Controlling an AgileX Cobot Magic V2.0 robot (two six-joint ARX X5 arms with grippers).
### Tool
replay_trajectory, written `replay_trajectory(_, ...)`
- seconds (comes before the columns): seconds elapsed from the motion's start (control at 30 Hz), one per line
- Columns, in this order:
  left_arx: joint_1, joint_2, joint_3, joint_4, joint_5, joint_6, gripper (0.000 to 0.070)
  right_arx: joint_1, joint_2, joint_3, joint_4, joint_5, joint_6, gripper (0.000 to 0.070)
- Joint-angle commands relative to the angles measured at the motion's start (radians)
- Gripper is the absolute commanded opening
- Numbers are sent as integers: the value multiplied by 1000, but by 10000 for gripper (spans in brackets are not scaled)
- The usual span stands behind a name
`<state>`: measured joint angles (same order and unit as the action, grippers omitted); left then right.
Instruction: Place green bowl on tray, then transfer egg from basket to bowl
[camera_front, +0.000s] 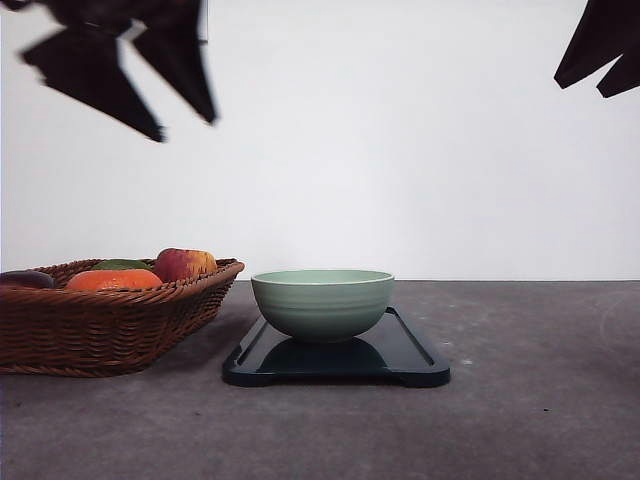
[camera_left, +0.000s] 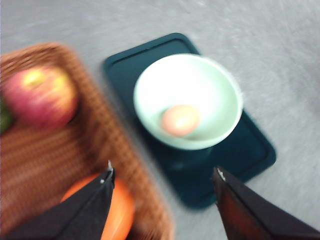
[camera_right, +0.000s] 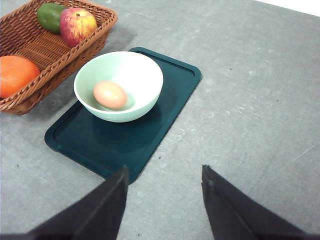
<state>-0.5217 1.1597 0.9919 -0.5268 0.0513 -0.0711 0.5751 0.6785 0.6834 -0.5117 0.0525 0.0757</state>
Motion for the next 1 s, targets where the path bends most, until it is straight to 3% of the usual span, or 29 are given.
replay_trajectory(0.0,13,-41,-52,3,0,3,389,5,6,5,9,0,-1,282)
replay_trajectory(0.37,103,-397,-328,0,-1,-103,389,5,7,5,-5,-4,-9,283)
replay_trajectory(0.67,116,-505,-378,-83,-33,-110,385,6,5,5,-16,-3,-15,282)
replay_trajectory(0.73,116,-510,-378,-98,-32,-106,243,6,5,5,-17,0,-15,179)
replay_trajectory(0.77,116,-513,-378,-107,-32,-100,53,5,6,5,-15,1,-15,39)
replay_trajectory(0.8,116,-514,-378,-110,-32,-98,0,5,6,5,-11,1,-15,7)
replay_trajectory(0.97,116,-514,-377,-107,-32,-98,0,6,-1,5,-11,-23,-6,16)
